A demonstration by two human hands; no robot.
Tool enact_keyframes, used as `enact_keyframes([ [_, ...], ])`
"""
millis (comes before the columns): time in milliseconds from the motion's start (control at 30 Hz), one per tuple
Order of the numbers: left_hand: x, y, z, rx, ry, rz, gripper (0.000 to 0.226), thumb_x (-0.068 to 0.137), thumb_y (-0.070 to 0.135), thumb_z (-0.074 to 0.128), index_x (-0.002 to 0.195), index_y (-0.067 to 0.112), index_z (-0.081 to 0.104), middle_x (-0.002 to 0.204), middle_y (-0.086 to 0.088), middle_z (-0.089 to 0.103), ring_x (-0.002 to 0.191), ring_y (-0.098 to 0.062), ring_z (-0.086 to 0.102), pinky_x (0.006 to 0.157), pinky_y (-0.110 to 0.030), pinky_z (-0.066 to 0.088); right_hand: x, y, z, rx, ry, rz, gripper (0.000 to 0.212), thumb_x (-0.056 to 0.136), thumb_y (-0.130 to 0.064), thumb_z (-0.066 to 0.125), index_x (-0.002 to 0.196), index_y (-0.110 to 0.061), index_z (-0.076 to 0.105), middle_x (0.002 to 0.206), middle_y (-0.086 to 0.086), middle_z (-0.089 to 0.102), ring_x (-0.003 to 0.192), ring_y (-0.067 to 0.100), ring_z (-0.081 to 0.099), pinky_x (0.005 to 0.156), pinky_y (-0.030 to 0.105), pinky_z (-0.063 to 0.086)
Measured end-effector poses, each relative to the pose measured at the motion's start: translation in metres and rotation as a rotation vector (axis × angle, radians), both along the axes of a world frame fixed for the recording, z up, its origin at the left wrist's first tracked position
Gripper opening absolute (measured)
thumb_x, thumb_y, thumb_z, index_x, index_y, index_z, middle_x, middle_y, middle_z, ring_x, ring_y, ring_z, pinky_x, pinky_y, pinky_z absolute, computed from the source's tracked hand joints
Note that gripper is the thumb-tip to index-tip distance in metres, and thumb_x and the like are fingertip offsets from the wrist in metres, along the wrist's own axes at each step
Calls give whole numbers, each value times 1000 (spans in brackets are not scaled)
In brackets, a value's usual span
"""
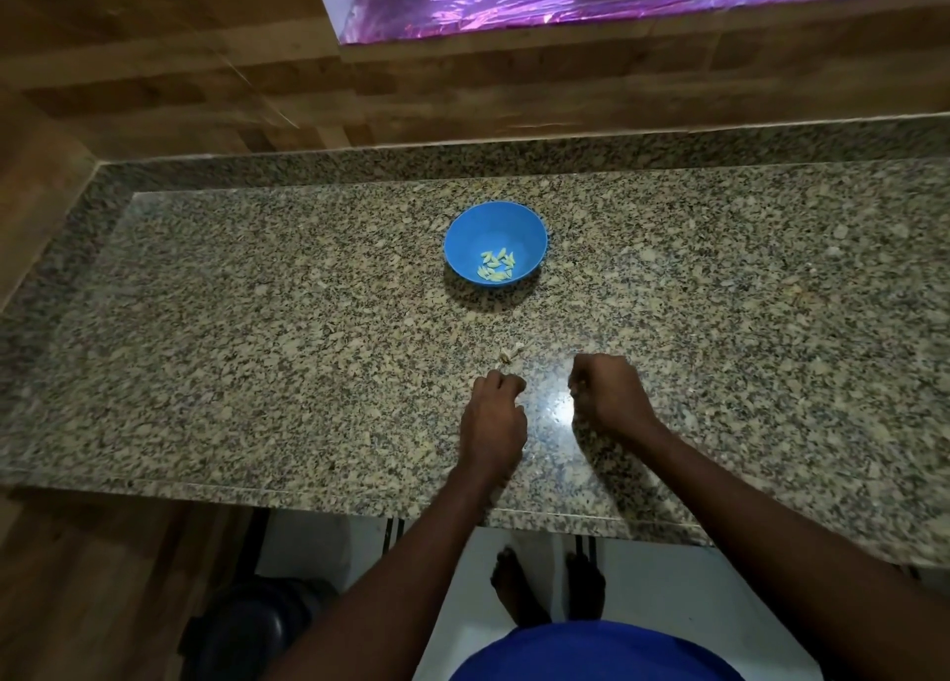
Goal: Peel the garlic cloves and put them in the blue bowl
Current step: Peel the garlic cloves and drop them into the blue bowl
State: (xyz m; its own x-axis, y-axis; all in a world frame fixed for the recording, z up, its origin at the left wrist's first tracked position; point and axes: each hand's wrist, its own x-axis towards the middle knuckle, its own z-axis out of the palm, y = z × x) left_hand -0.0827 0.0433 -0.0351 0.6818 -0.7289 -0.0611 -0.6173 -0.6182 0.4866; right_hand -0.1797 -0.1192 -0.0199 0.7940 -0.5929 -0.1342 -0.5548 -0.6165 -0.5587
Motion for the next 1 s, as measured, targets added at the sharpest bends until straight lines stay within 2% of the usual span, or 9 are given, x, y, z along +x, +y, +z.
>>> enact_keyframes([
  [67, -1, -4, 1, -38, 28, 15, 28, 90, 9, 60, 118, 12, 64, 114, -6, 59, 109, -24, 52, 85, -41, 50, -7, -2, 0, 135, -87, -111, 15, 73, -1, 71, 68, -15, 69, 62, -9, 65, 60, -2, 59, 52, 9, 40],
  [100, -2, -6, 1, -53, 39, 20, 26, 91, 11, 60, 116, 12, 64, 113, -7, 60, 108, -25, 53, 86, -40, 49, -9, -3, 1, 165, -108, -137, 15, 72, -1, 73, 68, -15, 71, 62, -10, 65, 61, -5, 58, 52, 6, 37],
  [200, -3, -16, 4, -51, 33, 21, 26, 91, 13, 62, 116, 12, 65, 113, -7, 60, 109, -26, 52, 84, -38, 48, -12, -5, 0, 179, -115, -210, 13, 73, 0, 76, 72, -12, 72, 64, -6, 66, 63, 8, 61, 57, 19, 40],
  [267, -4, -21, 5, -17, 7, 4, 28, 90, 12, 61, 118, 11, 63, 115, -9, 58, 111, -27, 50, 83, -40, 49, -11, -6, -1, 177, -115, -236, 10, 75, 0, 75, 75, -10, 73, 65, -3, 65, 65, 13, 62, 60, 21, 39],
  [367, -4, -24, 3, 46, -17, -21, 34, 90, 12, 59, 124, 12, 60, 120, -9, 54, 114, -28, 47, 83, -43, 49, -9, -9, -7, 128, -59, -194, 15, 80, -2, 70, 70, -13, 70, 65, -4, 66, 64, 13, 63, 55, 21, 42],
  [467, -5, -22, 2, 77, -29, -42, 38, 90, 12, 59, 129, 13, 56, 124, -8, 52, 116, -27, 46, 83, -40, 48, -8, -12, -12, 25, -2, -113, 19, 84, -3, 59, 71, -16, 63, 69, -1, 66, 65, 19, 63, 58, 32, 50],
  [567, -4, -23, 3, 83, -13, -51, 42, 90, 13, 60, 131, 13, 54, 126, -8, 50, 118, -27, 43, 87, -40, 47, -6, -11, -11, -52, -14, -48, 15, 82, -3, 55, 73, -15, 57, 67, 3, 62, 61, 24, 58, 56, 40, 51],
  [900, -2, -25, 5, 103, 25, -48, 47, 88, 13, 61, 134, 16, 50, 130, -7, 47, 120, -26, 40, 88, -39, 44, -5, -8, -8, -136, -33, 21, 15, 81, -2, 59, 71, -14, 59, 69, 4, 62, 60, 24, 57, 56, 39, 50],
  [1000, -2, -26, 4, 100, 23, -46, 47, 89, 13, 61, 134, 16, 50, 131, -6, 46, 120, -25, 40, 87, -38, 43, -6, -2, -6, -182, -19, 73, 17, 82, -6, 63, 69, -11, 55, 67, 6, 57, 59, 27, 54, 53, 39, 47],
])
